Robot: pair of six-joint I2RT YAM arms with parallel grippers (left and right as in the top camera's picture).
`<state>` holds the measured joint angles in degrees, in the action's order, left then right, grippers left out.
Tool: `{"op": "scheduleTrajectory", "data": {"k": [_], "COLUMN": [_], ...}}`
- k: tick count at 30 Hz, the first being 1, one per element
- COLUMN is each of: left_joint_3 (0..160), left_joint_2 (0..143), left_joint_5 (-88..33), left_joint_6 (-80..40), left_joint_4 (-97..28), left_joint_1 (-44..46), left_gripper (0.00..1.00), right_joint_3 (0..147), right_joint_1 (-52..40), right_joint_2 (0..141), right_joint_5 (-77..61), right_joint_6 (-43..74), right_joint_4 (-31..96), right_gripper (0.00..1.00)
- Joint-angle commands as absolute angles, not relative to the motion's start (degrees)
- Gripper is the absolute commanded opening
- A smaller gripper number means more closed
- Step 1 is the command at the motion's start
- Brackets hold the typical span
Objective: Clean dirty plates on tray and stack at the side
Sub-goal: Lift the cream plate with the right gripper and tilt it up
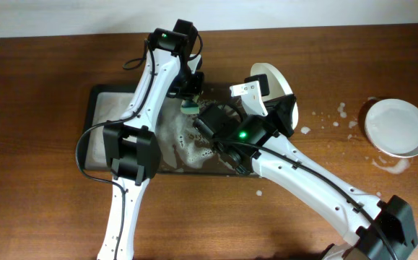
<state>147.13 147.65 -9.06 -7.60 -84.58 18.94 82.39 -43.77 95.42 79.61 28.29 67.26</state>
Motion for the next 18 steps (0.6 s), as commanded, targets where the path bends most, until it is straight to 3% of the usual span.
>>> {"op": "scheduleTrajectory", "data": {"k": [1,18], "left_joint_3": [148.1,148.1], "left_joint_2": [147.7,147.7], "left_joint_5": [-9.9,-9.9], "left_joint_6": [-8.1,-8.1], "left_joint_4": [-84.7,-84.7], "left_joint_1": [18.6,18.6], "left_gripper": [0.0,0.0], "right_joint_3": [83.7,83.7], "right_joint_1": [-44.2,-44.2], "right_joint_2": [93.7,93.7], "right_joint_5": [80.6,79.7], "right_joint_6": [28.7,28.7], "right_joint_4": [67.3,67.3], "right_gripper": [0.04,0.04]}}
